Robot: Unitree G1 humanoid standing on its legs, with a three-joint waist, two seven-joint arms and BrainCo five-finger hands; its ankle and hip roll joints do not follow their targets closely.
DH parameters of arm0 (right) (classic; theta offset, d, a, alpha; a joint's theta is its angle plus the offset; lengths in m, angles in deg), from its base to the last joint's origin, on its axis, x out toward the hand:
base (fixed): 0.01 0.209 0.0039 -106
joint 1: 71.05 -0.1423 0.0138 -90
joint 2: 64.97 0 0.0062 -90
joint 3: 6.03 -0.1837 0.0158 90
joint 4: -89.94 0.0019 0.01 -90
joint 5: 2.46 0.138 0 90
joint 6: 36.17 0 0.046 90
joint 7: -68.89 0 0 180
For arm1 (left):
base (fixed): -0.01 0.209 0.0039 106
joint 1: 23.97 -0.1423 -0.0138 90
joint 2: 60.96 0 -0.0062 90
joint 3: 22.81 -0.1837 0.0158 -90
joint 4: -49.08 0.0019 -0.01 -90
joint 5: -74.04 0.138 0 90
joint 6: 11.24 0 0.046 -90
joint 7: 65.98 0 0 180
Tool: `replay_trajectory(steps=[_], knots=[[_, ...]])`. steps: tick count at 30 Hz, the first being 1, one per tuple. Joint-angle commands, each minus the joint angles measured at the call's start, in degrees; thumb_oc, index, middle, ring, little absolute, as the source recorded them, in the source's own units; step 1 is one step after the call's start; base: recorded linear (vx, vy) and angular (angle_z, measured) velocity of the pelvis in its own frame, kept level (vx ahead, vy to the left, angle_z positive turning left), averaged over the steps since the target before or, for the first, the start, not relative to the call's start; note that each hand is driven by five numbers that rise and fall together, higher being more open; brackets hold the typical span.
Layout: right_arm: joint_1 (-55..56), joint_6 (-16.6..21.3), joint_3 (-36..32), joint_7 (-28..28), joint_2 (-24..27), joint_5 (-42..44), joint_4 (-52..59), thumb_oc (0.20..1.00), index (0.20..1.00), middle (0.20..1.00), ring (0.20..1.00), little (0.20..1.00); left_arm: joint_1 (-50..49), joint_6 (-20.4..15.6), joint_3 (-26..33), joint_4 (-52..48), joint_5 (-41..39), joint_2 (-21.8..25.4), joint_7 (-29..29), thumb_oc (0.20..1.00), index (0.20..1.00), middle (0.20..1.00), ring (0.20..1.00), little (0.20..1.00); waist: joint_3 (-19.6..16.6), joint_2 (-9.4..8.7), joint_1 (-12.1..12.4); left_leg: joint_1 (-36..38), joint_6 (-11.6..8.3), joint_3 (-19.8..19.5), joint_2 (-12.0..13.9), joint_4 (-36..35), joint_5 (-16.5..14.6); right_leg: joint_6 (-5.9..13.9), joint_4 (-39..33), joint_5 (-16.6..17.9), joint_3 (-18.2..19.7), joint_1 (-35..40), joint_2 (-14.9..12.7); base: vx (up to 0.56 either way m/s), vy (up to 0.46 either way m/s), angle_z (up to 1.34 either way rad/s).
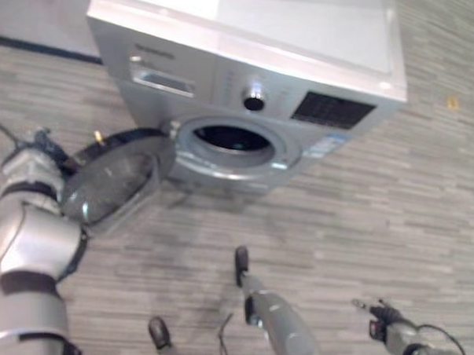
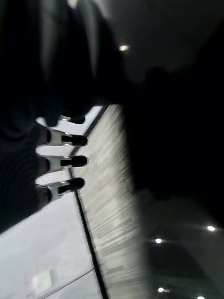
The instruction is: Grab the laundry basket,head to the washer,open it,put in the laundry and shut it.
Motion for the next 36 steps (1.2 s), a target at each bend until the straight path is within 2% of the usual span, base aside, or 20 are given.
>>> replay_trajectory(steps=[1,2,3,4,5,6,7,8,10,13,18,20,21,23,24,25,27,28,29,36], knots=[[-1.74,-0.6,-0.52,1.34,0.36,1.1,-4.81,1.0,1.0,1.0,1.0,1.0,1.2,-0.59,-1.25,0.79,1.57,-0.15,2.71,1.0,1.0,1.0,1.0,1.0,2.76,0.98,-0.58,3.4,4.76,-2.57,0.32,0.81,0.65,7.3,1.7,-3.9,4.7,-0.96,-0.63,-0.02,0.03,0.03],[-2.06,-1.38,-2.22,1.22,1.49,1.78,-5.74,1.0,1.0,1.0,1.0,1.0,-4.3,-2.45,-4.82,-14.81,0.72,-7.47,4.92,1.0,1.0,1.0,1.0,1.0,3.86,2.3,0.36,3.56,5.06,-3.11,-0.17,0.81,0.59,7.24,2.0,-4.3,4.54,-0.57,-1.24,-0.01,0.03,0.04],[-2.03,-1.38,-2.21,1.22,1.5,1.78,-5.73,1.0,1.0,1.0,1.0,1.0,-4.36,-2.39,-4.8,-14.9,0.73,-7.45,4.94,1.0,1.0,1.0,1.0,1.0,3.85,2.32,0.36,3.58,5.06,-3.1,-0.16,0.81,0.58,7.24,2.0,-4.3,4.54,-0.55,-1.23,-0.02,0.038,0.09],[-1.94,-1.43,-2.86,1.02,2.09,1.87,-5.43,1.0,1.0,1.0,1.0,1.0,-6.85,-3.03,-5.63,-21.73,-1.19,-7.77,5.95,1.0,1.0,1.0,1.0,1.0,4.13,2.66,0.69,3.7,5.14,-3.24,-0.25,0.81,0.52,7.25,1.99,-4.37,4.43,-0.32,-1.37,0.07,0.045,0.12],[-1.62,-1.55,-3.78,0.74,2.65,1.85,-5.17,1.0,1.0,1.0,1.0,1.0,-9.75,-4.03,-6.71,-30.03,-3.89,-7.55,7.61,1.0,1.0,1.0,1.0,1.0,4.2,3.67,1.36,4.43,5.14,-3.61,0.22,0.82,-0.8,7.92,1.82,-5.47,4.62,0.54,-1.01,0.01,0.026,0.12],[-0.96,-2.05,-4.82,1.58,1.86,0.79,3.25,1.0,1.0,1.0,1.0,1.0,-18.3,-5.1,-7.17,-44.96,-7.21,-3.88,10.19,1.0,1.0,1.0,1.0,1.0,4.36,3.46,1.88,4.43,5.3,-3.1,-0.23,0.83,0.3,7.07,1.93,-4.46,3.83,0.58,-1.86,0.02,0.018,0.06],[-0.58,-2.21,-4.73,1.71,1.8,0.71,3.63,1.0,1.0,1.0,1.0,1.0,-18.75,-4.89,-7.0,-45.4,-7.17,-3.64,10.27,1.0,1.0,1.0,1.0,1.0,4.13,3.43,1.76,4.42,5.31,-3.1,-0.25,0.81,0.31,7.08,1.91,-4.46,3.83,0.58,-1.88,0.02,0.013,0.03],[0.75,-1.82,-4.6,1.98,1.39,0.11,6.11,1.0,1.0,1.0,1.0,1.0,-21.13,-5.32,-7.86,-49.56,-8.56,-6.51,11.01,1.0,1.0,1.0,1.0,1.0,3.89,4.13,2.13,5.14,5.44,-3.61,0.03,0.88,-1.13,7.67,1.66,-5.49,4.33,1.48,-1.6,0.02,0.008,0.04],[4.45,-1.17,-5.81,1.85,-0.16,-0.8,10.85,1.0,1.0,1.0,1.0,1.0,-24.78,-6.49,-7.87,-56.28,-10.72,-9.05,11.81,1.0,1.0,1.0,1.0,1.0,4.03,3.86,2.25,5.17,5.67,-3.42,-0.75,0.87,-0.25,6.95,1.88,-4.74,3.79,1.63,-2.37,-0.02,-0.007,0.1],[6.58,-0.62,-6.96,1.66,-0.81,-0.78,13.57,1.0,1.0,1.0,1.0,1.0,-27.55,-7.1,-6.89,-60.04,-14.11,-12.24,11.64,1.0,1.0,1.0,1.0,1.0,3.58,3.89,2.4,5.75,5.8,-3.43,-1.1,0.94,-0.68,7.0,1.92,-4.9,3.93,2.31,-2.42,0.01,-0.018,0.06],[4.28,0.2,-4.79,2.47,-3.25,-1.68,9.06,1.0,1.0,1.0,1.0,1.0,-26.36,-9.88,-6.19,-60.57,-19.83,-24.36,6.86,1.0,1.0,1.0,1.0,1.0,2.39,3.45,1.64,8.49,6.23,-2.26,-1.95,1.24,-1.93,7.21,2.53,-5.16,5.3,3.49,-2.39,0.01,-0.003,-0.09],[3.73,0.33,-4.6,2.69,-3.43,-1.61,7.47,1.0,1.0,1.0,1.0,1.0,-25.67,-10.8,-6.05,-61.36,-20.48,-25.41,6.01,1.0,1.0,1.0,1.0,1.0,2.36,3.55,1.53,8.91,6.27,-1.94,-2.05,1.2,-1.93,7.3,2.62,-5.22,5.46,3.59,-2.32,0.02,0.006,-0.29],[3.31,0.63,-4.36,3.08,-3.68,-1.75,5.3,1.0,1.0,1.0,1.0,1.0,-25.79,-12.99,-5.43,-65.06,-23.14,-25.25,5.41,1.0,1.0,1.0,1.0,1.0,2.04,3.82,1.4,9.67,6.21,-1.52,-2.28,1.09,-2.01,7.43,2.78,-5.3,5.7,3.82,-2.32,0.01,0.011,-0.26],[3.49,0.92,-4.34,3.08,-3.86,-2.01,4.64,1.0,1.0,1.0,1.0,1.0,-26.96,-14.04,-4.61,-67.21,-25.25,-24.25,5.52,1.0,1.0,1.0,1.0,1.0,1.77,3.87,1.36,10.15,6.18,-1.18,-2.37,1.01,-2.07,7.47,2.91,-5.34,5.77,3.91,-2.34,0.04,0.008,-0.28],[4.35,1.3,-4.45,3.24,-4.32,-3.25,3.86,1.0,1.0,1.0,1.0,1.0,-31.3,-16.61,-1.37,-70.73,-31.94,-22.37,6.76,1.0,1.0,1.0,1.0,1.0,1.18,3.95,1.44,11.05,6.03,-0.55,-2.45,0.88,-2.02,7.5,3.11,-5.4,5.95,4.22,-2.36,0.05,0.002,-0.22],[4.4,1.3,-4.36,3.25,-4.34,-3.24,3.88,1.0,1.0,1.0,1.0,1.0,-31.43,-16.55,-1.3,-70.87,-32.0,-22.25,6.81,1.0,1.0,1.0,1.0,1.0,1.14,3.92,1.41,11.09,6.03,-0.51,-2.45,0.87,-2.03,7.5,3.1,-5.4,5.98,4.23,-2.34,0.04,-0.002,-0.24],[5.12,1.52,-4.76,2.35,-4.65,-3.97,3.05,1.0,1.0,1.0,1.0,1.0,-37.96,-15.8,1.94,-69.75,-41.49,-22.83,10.12,1.0,1.0,1.0,1.0,1.0,0.66,3.85,1.48,12.04,5.99,0.3,-2.48,0.83,-1.98,7.43,3.33,-5.52,6.32,4.59,-2.21,0.03,0.002,-0.24],[5.63,1.54,-6.3,1.7,-4.78,-3.71,1.31,1.0,1.0,1.0,1.0,1.0,-44.1,-15.15,5.18,-70.09,-47.94,-21.84,12.89,1.0,1.0,1.0,1.0,1.0,0.36,4.06,1.98,12.6,6.04,0.57,-2.41,0.99,-1.7,7.34,3.41,-5.69,6.54,5.05,-2.31,0.04,-0.005,-0.19],[5.64,1.62,-8.21,1.4,-4.83,-3.13,-0.76,1.0,1.0,1.0,1.0,1.0,-51.14,-15.62,8.99,-71.37,-49.64,-19.4,14.08,1.0,1.0,1.0,1.0,1.0,0.27,4.34,3.17,12.92,6.12,0.31,-2.32,1.24,-1.51,7.22,3.55,-6.03,6.34,5.77,-2.54,0.04,-0.011,-0.08],[7.73,3.17,-12.4,-1.32,-5.16,0.59,-3.27,1.0,1.0,1.0,1.0,1.0,-66.42,-17.67,21.29,-66.04,-45.82,-16.03,15.4,1.0,1.0,1.0,1.0,1.0,-0.53,4.46,6.45,13.8,6.13,-1.54,-1.97,2.01,-1.41,7.11,3.16,-7.23,4.6,9.48,-3.32,0.03,-0.015,0.16]])
